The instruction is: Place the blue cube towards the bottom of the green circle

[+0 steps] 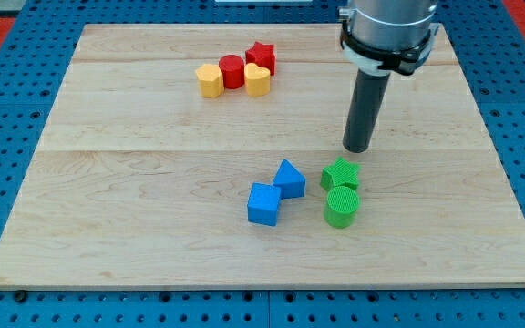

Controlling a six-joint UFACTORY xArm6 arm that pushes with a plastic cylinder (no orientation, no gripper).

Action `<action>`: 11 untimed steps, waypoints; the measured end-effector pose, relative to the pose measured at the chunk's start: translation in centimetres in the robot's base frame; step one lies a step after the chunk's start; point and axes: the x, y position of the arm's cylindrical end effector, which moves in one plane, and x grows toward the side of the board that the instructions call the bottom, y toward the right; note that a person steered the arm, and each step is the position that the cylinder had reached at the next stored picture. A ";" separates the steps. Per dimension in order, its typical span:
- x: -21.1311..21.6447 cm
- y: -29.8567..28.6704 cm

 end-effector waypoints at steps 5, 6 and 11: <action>2.7 -10.9; 4.4 -15.0; 11.3 -12.7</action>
